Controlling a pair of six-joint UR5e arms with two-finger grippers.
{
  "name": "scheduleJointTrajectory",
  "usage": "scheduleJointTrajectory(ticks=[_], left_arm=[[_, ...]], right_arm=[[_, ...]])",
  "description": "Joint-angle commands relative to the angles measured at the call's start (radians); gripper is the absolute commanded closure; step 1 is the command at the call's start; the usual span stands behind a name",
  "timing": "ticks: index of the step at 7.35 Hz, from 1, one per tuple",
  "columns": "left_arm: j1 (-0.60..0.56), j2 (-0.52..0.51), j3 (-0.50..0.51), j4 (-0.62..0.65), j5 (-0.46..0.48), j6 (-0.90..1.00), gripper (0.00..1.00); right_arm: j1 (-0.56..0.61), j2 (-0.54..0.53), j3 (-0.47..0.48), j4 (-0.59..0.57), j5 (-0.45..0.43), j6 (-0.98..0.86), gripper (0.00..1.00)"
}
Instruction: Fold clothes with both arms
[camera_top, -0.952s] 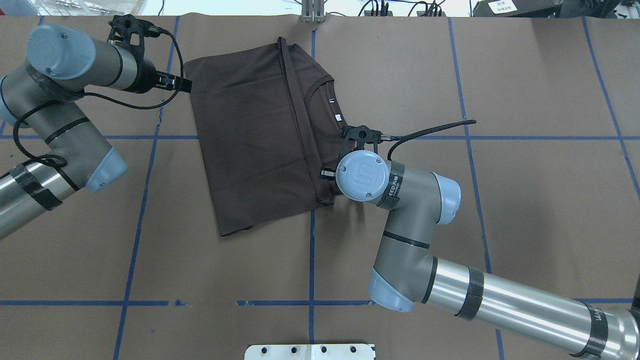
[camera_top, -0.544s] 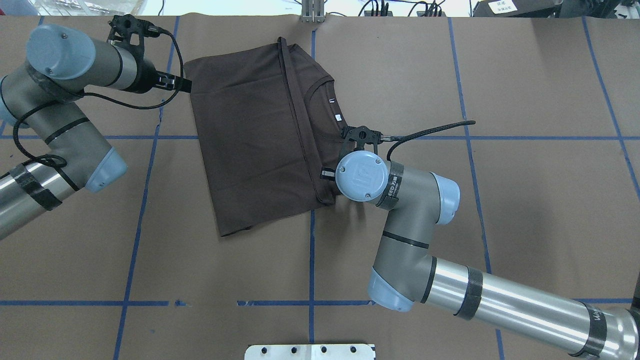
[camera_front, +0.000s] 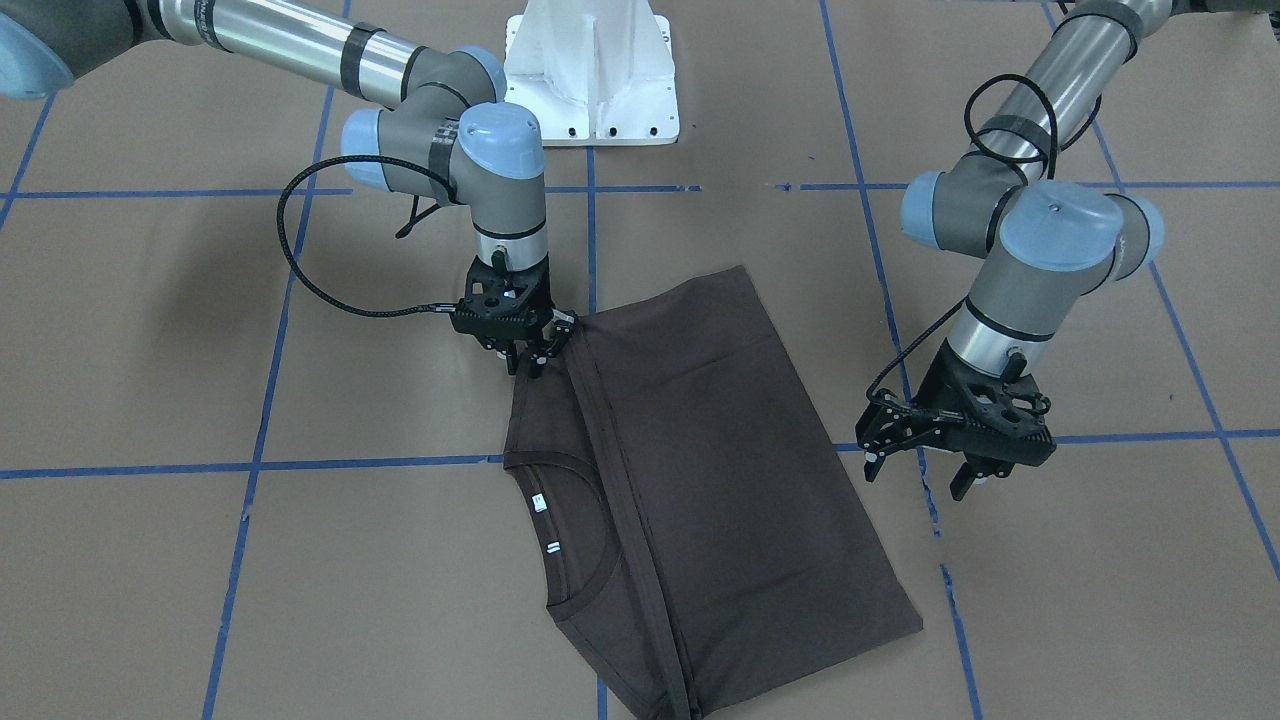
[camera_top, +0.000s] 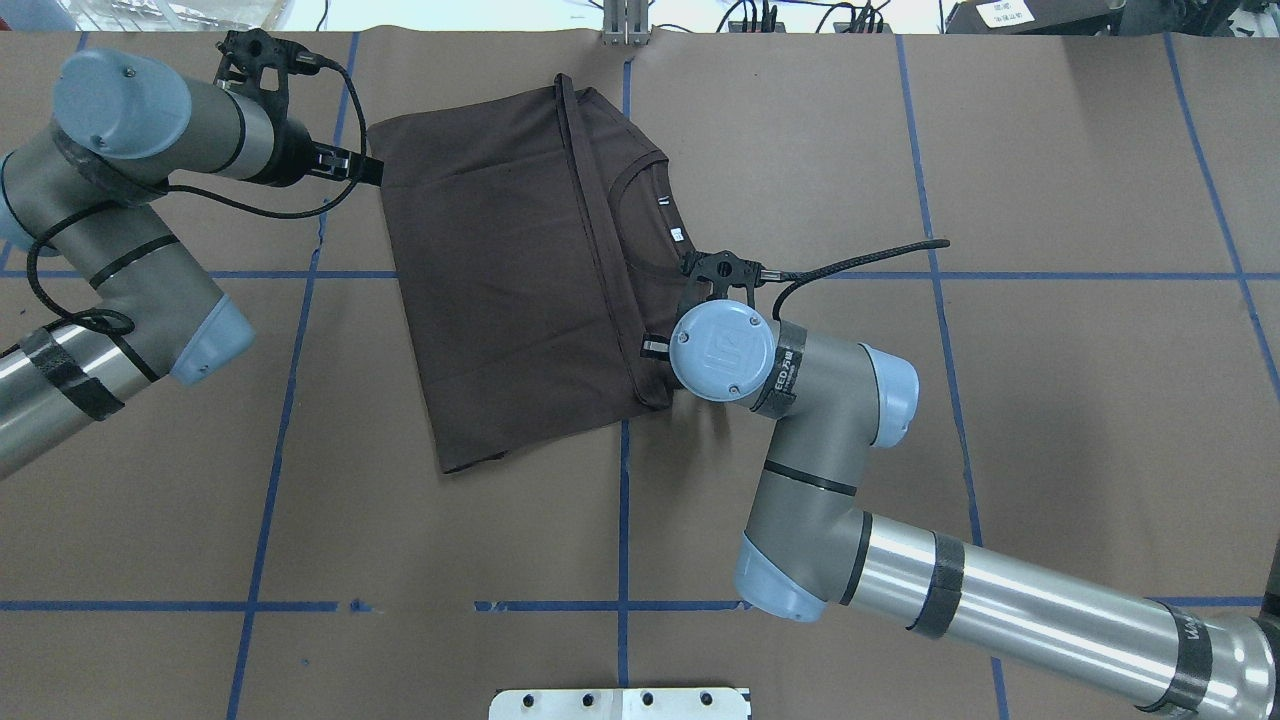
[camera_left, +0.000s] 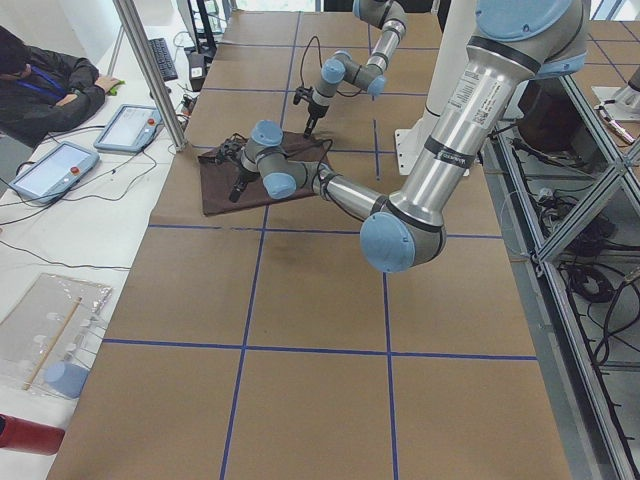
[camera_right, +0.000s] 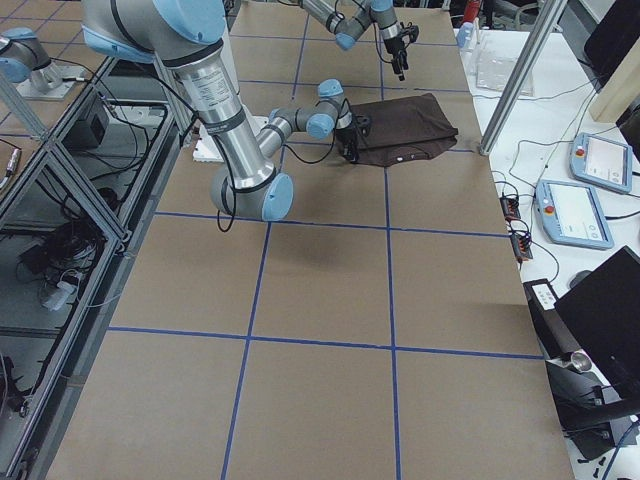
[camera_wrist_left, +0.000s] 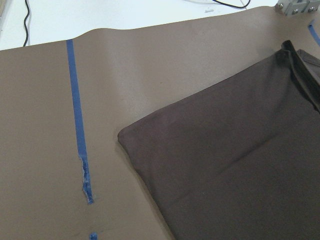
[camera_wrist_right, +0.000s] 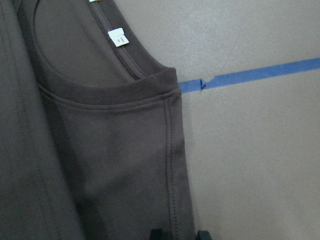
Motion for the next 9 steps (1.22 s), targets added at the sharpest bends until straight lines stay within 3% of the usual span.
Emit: scheduleJointTrajectory(ticks=[1,5,7,9], left_arm=[[0.000,0.000,0.000,-0.002,0.000,-0.001,0.00],[0.000,0.009,-0.004,-0.005,0.000,-0.001,0.00],[0.000,0.009,-0.006,-0.005,0.000,-0.003,0.00],[0.002,0.009,-0.006,-0.005,0.000,-0.003,0.00]], right_arm=[[0.004,0.001,0.013,-0.004,0.001,-0.002,1.00],[0.010,-0.008,0.035,-0.007,0.003,-0.004,1.00],[-0.022,-0.109,0.215,-0.082,-0.014,0.003,1.00],[-0.141,-0.235,0.388,-0.102,-0.101,0.053,1.00]])
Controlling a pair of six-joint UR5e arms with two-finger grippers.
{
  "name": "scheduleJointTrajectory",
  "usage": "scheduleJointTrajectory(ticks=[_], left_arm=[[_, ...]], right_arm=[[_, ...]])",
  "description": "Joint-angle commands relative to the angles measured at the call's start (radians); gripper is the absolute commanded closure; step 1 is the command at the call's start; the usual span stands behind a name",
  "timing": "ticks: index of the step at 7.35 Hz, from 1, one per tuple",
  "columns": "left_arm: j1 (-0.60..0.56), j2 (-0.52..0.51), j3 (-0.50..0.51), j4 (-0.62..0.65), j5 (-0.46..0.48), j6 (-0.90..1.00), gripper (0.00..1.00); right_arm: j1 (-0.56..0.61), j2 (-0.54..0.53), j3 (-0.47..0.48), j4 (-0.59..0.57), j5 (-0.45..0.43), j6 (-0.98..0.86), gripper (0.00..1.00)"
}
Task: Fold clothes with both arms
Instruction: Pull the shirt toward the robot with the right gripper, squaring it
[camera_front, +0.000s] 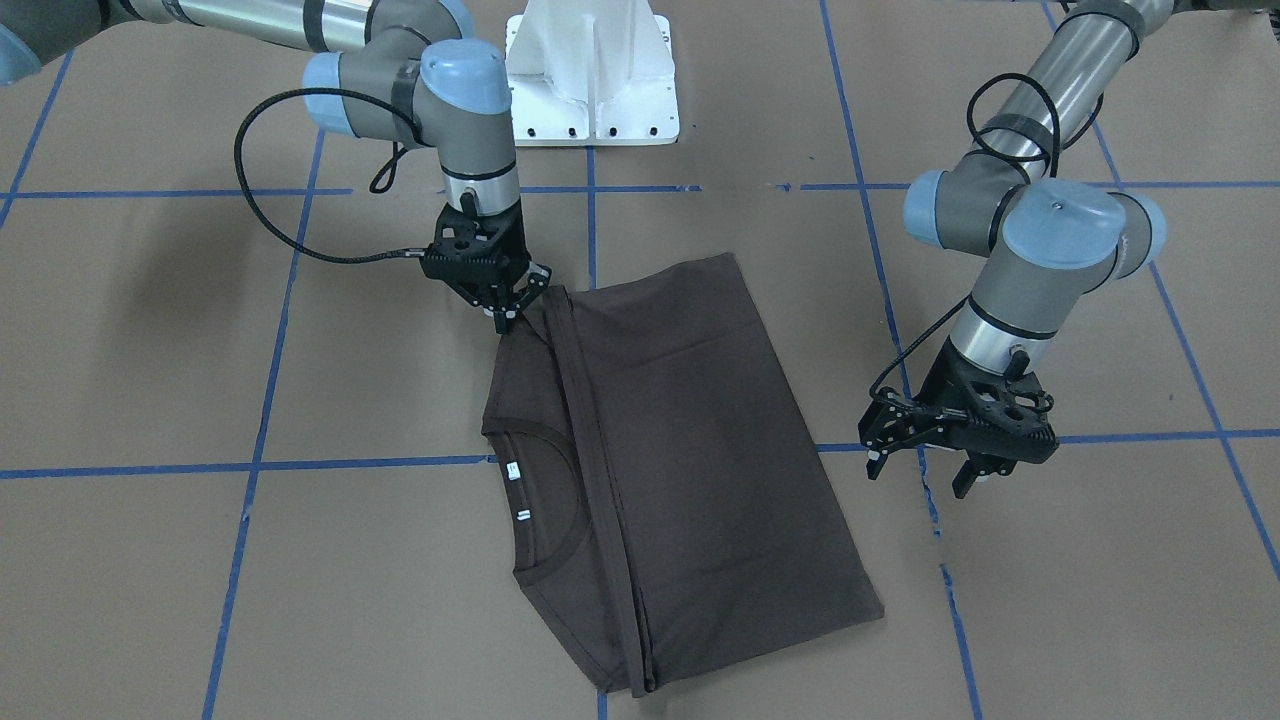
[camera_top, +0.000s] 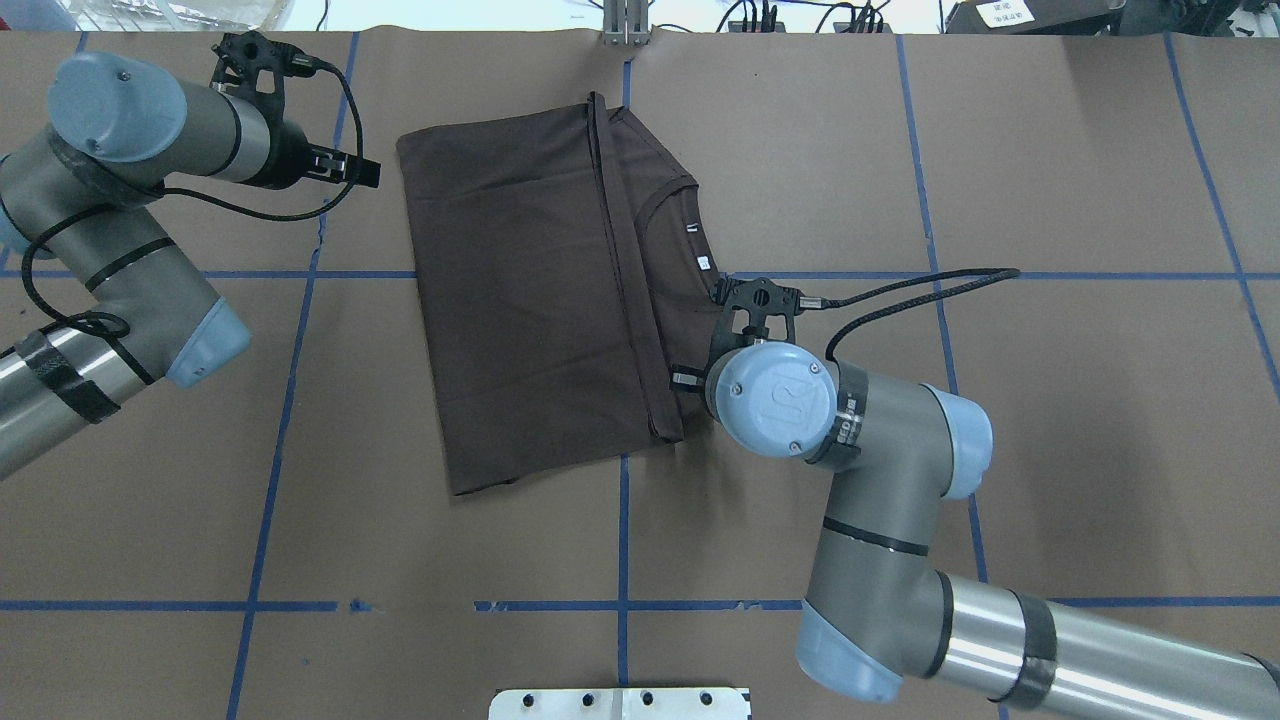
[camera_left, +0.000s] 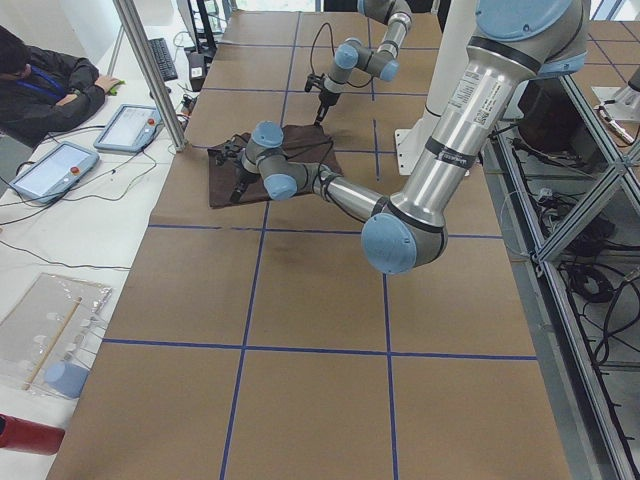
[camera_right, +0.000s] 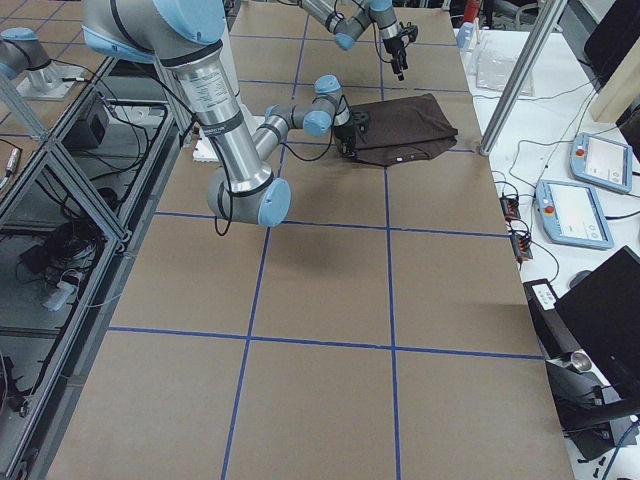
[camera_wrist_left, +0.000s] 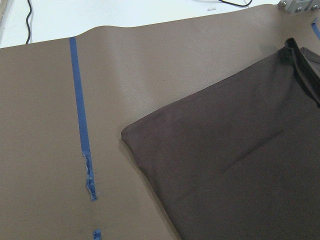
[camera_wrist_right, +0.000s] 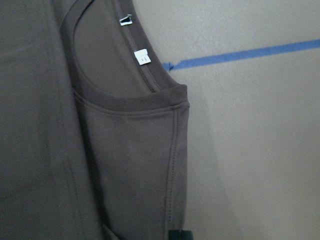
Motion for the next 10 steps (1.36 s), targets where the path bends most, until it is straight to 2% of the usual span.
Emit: scheduleJointTrajectory(ticks=[1,2,5,6,7,9,10], left_arm=[[0.001,0.000,0.000,0.000,-0.001,0.000,0.00],[0.001,0.000,0.000,0.000,-0.001,0.000,0.00],[0.001,0.000,-0.002,0.000,-0.001,0.000,0.00],[0.001,0.000,-0.002,0.000,-0.001,0.000,0.00],[0.001,0.000,0.000,0.000,-0.001,0.000,0.00],[0.001,0.000,0.000,0.000,-0.001,0.001,0.00],[0.001,0.005,-0.002,0.000,-0.002,0.001,0.00]], right_arm=[[-0.143,-0.137,0.183,-0.019,-0.103,0.071,1.00],[-0.200,-0.198,0.235,-0.016,-0.151,0.091,1.00],[-0.242,-0.305,0.303,-0.014,-0.162,0.096,1.00],[-0.274,-0.312,0.317,-0.016,-0.214,0.102,0.01],[-0.303,-0.300,0.315,-0.016,-0.274,0.088,0.00],[-0.326,-0.274,0.302,-0.019,-0.285,-0.026,0.00],[-0.344,-0.268,0.294,-0.019,-0.332,-0.106,0.05]])
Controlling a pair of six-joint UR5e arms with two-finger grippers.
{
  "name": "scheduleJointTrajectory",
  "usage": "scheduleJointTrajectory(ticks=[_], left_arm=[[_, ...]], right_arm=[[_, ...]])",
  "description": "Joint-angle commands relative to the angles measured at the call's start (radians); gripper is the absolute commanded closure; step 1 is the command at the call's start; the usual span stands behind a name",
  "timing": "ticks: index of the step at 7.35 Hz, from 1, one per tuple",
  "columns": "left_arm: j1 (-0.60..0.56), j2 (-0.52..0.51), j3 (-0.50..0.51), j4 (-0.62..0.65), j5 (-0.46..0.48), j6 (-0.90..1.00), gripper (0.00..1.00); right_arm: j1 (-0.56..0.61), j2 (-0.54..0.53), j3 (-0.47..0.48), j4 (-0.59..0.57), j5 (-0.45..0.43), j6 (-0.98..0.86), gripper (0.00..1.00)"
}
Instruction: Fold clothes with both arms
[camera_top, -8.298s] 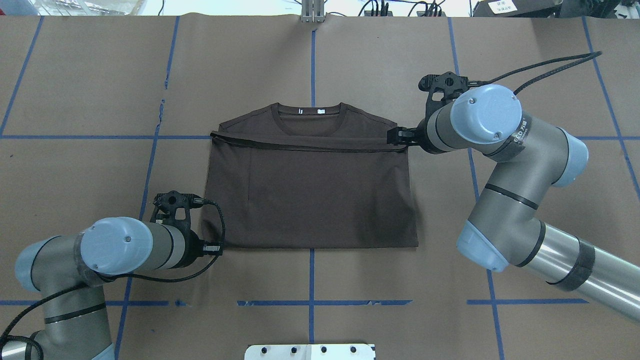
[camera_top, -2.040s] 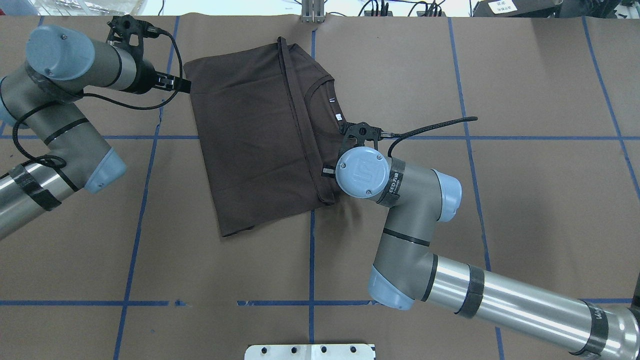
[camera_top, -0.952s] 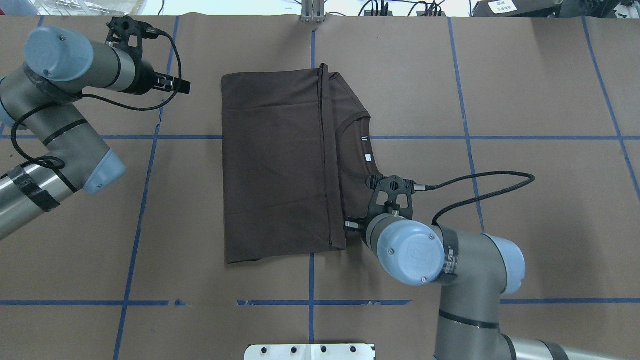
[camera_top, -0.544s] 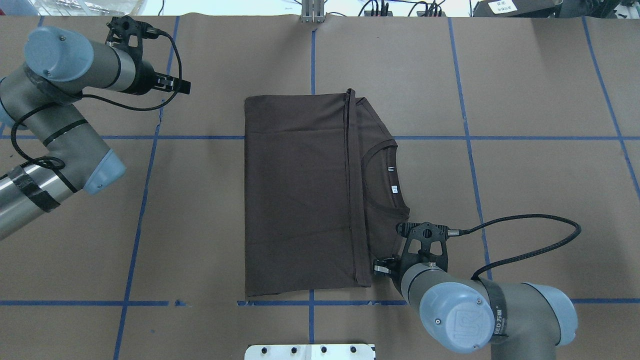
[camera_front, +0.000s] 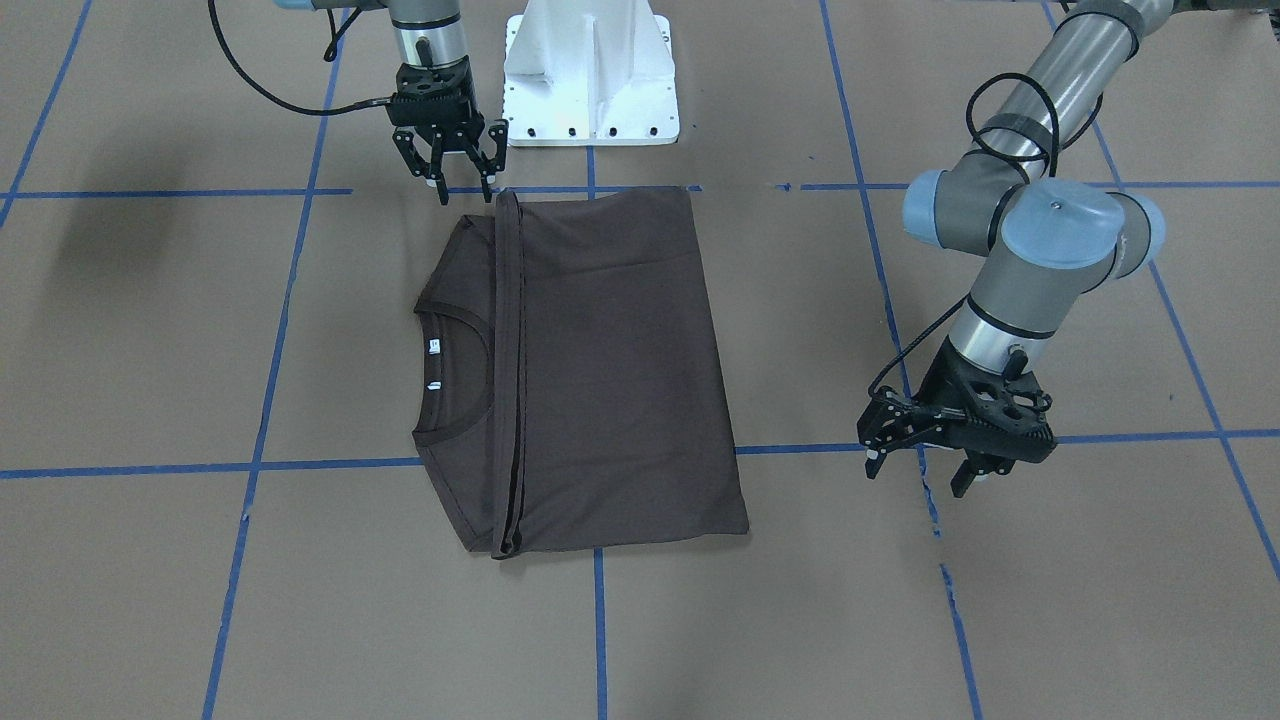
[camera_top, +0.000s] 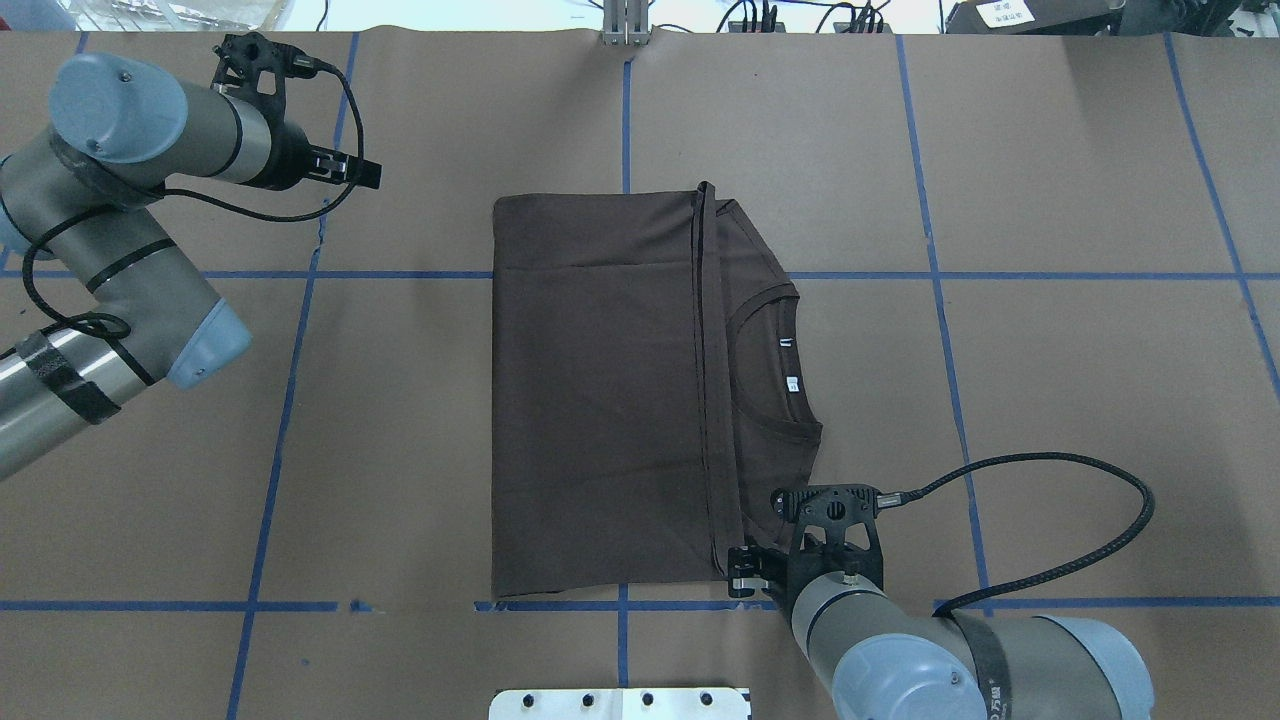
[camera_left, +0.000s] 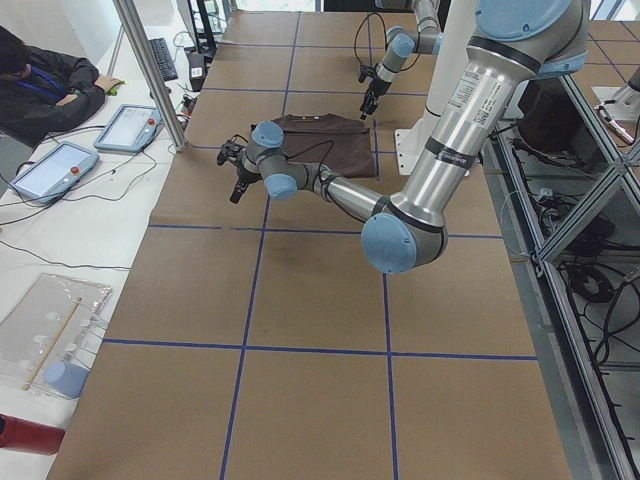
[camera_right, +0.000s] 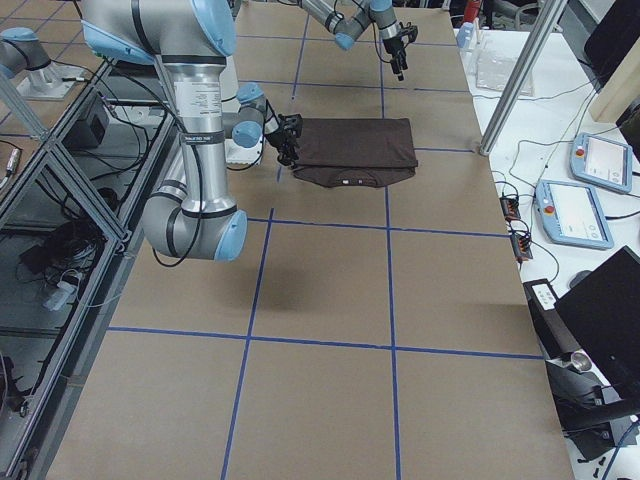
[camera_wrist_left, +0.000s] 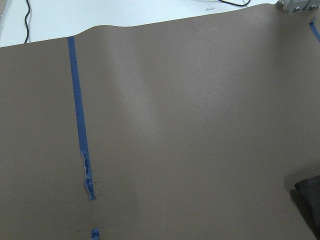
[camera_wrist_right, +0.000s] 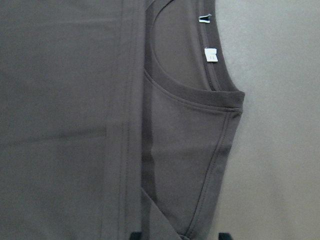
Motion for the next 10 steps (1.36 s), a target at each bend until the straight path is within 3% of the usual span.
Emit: scheduleJointTrajectory(ticks=[1,3,4,5,7,8,9,10], left_arm=[[0.000,0.003,-0.001,0.000,-0.001,0.000,0.00],[0.000,0.003,0.000,0.000,-0.001,0.000,0.00],[0.000,0.003,-0.001,0.000,-0.001,0.000,0.00],[0.000,0.003,-0.001,0.000,-0.001,0.000,0.00],[0.000,0.005,-0.001,0.000,-0.001,0.000,0.00],[0.000,0.005,-0.001,0.000,-0.001,0.000,0.00],[0.000,0.005,-0.001,0.000,-0.001,0.000,0.00],[0.000,0.006,-0.001,0.000,-0.001,0.000,0.00]], right_arm=[[-0.039,0.029,-0.036,0.003,-0.068,-0.159,0.15],[-0.054,0.087,-0.109,0.006,-0.084,-0.196,0.19],[-0.056,0.093,-0.113,0.006,-0.085,-0.200,0.30],[-0.056,0.092,-0.111,0.004,-0.092,-0.216,0.50],[-0.064,0.087,-0.108,0.003,-0.102,-0.245,0.65],[-0.064,0.089,-0.107,0.003,-0.110,-0.246,0.78],[-0.064,0.090,-0.093,0.004,-0.112,-0.246,0.98],[-0.061,0.090,-0.084,0.004,-0.113,-0.246,1.00]])
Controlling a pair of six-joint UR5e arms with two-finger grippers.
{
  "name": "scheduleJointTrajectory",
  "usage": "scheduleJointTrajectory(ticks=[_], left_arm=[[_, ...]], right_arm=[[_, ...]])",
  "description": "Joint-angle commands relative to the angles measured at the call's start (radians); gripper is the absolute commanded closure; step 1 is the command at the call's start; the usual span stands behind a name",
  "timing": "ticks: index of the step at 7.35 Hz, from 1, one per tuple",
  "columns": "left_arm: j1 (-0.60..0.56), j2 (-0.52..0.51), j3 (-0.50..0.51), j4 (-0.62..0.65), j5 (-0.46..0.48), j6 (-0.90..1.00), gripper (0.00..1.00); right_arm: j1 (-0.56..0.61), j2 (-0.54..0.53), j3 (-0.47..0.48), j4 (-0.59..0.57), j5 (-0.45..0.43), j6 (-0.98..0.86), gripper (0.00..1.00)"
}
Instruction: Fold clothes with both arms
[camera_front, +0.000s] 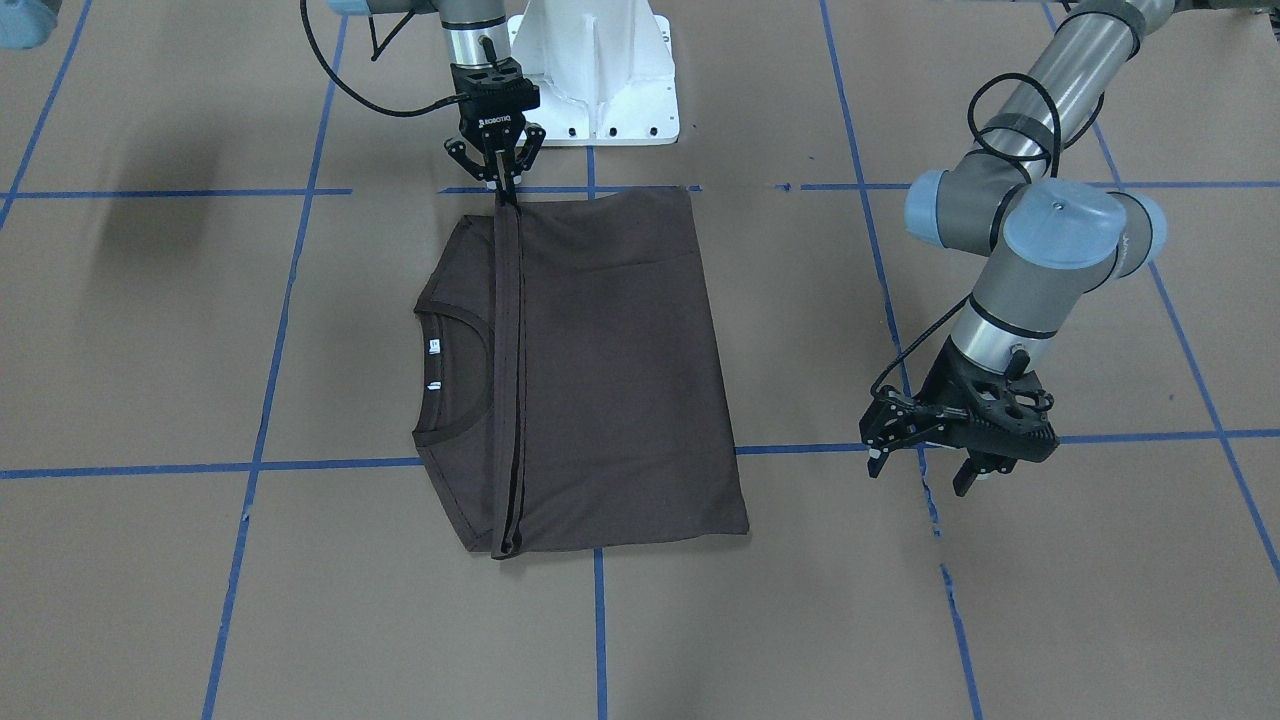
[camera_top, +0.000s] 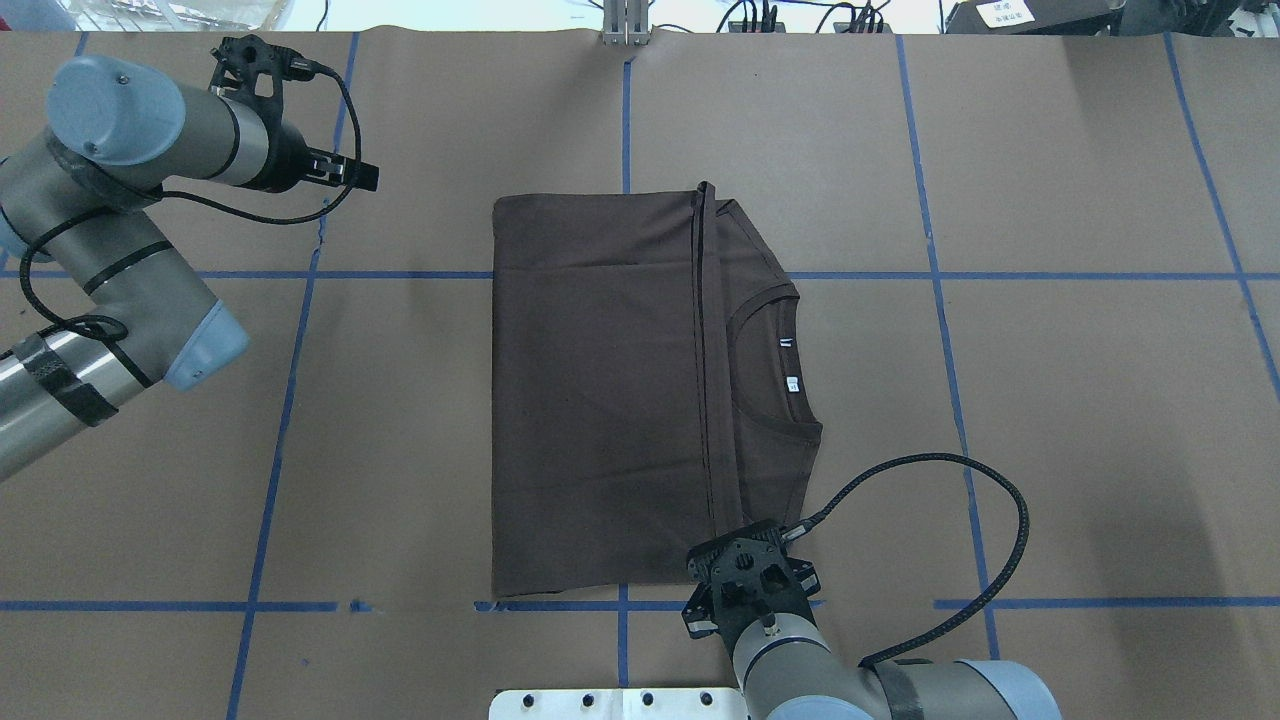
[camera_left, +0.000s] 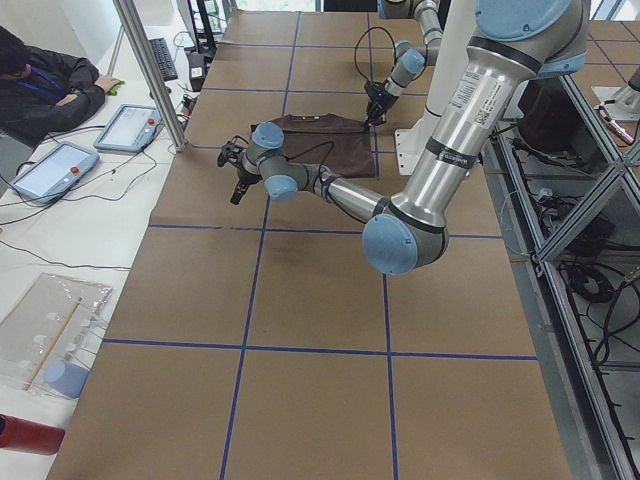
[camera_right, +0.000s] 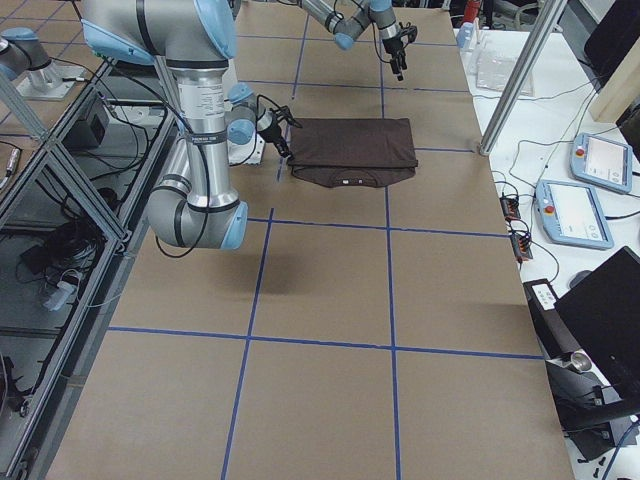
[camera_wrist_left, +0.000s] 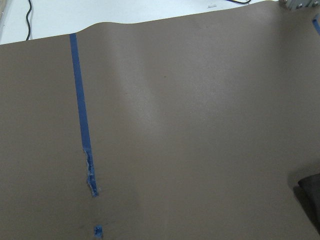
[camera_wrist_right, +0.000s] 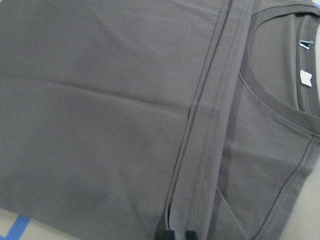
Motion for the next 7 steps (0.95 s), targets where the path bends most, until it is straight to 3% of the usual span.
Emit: scheduleJointTrajectory(ticks=[1,5,7], left_arm=[[0.000,0.010,-0.002,-0.001,0.000,0.000,0.00],[0.000,0.012,-0.003,-0.002,0.000,-0.002,0.00],[0.000,0.012,-0.002,-0.002,0.000,0.000,0.00]], right_arm=[[0.002,-0.001,0.011,0.001,-0.006,0.001,1.00],[0.010,-0.079,0.014,0.004,-0.034,0.088,1.00],[-0.013,-0.139,0.064,0.002,-0.032,0.184,1.00]])
